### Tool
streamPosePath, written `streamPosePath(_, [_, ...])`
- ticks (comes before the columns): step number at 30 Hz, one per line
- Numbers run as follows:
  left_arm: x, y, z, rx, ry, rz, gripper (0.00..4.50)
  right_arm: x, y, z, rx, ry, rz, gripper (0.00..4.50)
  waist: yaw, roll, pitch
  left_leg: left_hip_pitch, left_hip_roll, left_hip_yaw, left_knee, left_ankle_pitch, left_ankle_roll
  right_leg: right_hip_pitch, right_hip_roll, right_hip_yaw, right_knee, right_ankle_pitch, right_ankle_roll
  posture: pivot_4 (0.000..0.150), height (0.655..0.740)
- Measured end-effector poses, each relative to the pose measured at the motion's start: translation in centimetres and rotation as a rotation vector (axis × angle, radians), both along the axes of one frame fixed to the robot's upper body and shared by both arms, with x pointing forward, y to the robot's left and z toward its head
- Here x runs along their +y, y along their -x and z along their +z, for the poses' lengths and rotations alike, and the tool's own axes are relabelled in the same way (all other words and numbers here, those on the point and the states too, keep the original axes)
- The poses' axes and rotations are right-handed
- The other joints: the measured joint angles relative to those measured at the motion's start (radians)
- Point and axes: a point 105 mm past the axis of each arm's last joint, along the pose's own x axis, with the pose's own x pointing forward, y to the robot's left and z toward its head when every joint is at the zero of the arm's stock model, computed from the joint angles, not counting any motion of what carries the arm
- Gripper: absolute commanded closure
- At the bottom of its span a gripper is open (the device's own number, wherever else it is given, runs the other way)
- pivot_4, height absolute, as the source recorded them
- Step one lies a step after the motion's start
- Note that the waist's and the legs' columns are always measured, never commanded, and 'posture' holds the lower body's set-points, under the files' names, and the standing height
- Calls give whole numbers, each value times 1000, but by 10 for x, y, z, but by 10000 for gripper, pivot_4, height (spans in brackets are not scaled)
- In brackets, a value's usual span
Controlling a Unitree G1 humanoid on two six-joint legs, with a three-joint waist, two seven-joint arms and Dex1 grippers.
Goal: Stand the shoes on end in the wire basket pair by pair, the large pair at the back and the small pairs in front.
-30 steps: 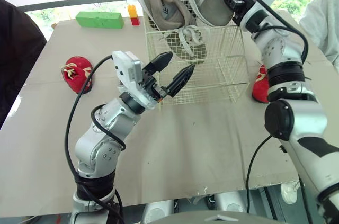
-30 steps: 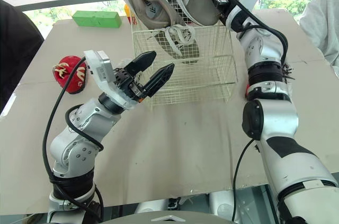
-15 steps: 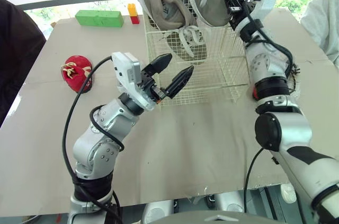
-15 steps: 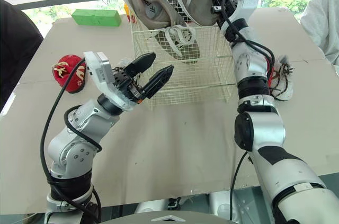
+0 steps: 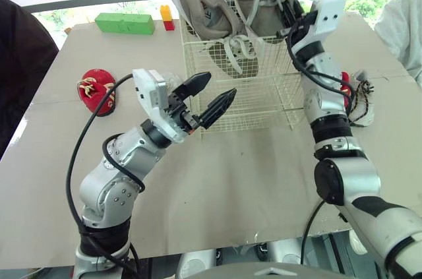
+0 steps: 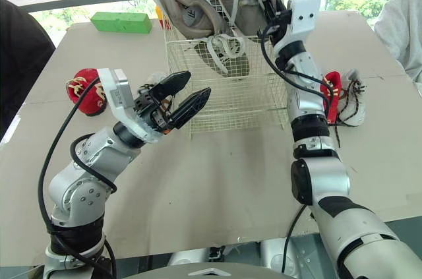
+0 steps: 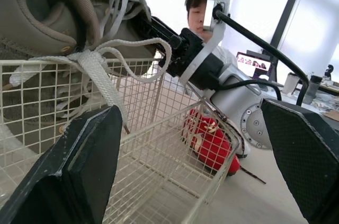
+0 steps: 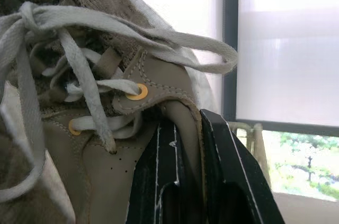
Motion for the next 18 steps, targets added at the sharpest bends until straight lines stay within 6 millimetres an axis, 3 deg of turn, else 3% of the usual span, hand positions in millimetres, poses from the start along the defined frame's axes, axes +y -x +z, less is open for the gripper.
streamPosePath(6, [20,19,-14,-15,-90,-33,0,1,5,-5,39,-19,56,44904,2,-2,-2,1,0,-1,0,0,0,1,0,-1,-1,0,0,1500,7400])
streamPosePath(11, [28,34,-3,-48,-76,-152,0,-4,6,-6,55,-41,66,44904,5,-2,-2,0,0,-2,0,0,0,1,-1,-2,-2,0,-1,1500,7400])
streamPosePath(17, [39,28,-5,-28,-71,-141,0,-6,10,-7,91,-79,107,44904,6,-2,-3,-1,0,-3,-1,0,0,1,-1,-4,-4,0,-1,1500,7400])
streamPosePath(18, [39,28,-5,-27,-70,-141,0,-7,11,-8,94,-81,110,39128,6,-3,-3,-1,0,-3,-1,0,0,1,-1,-4,-4,0,-1,1500,7400])
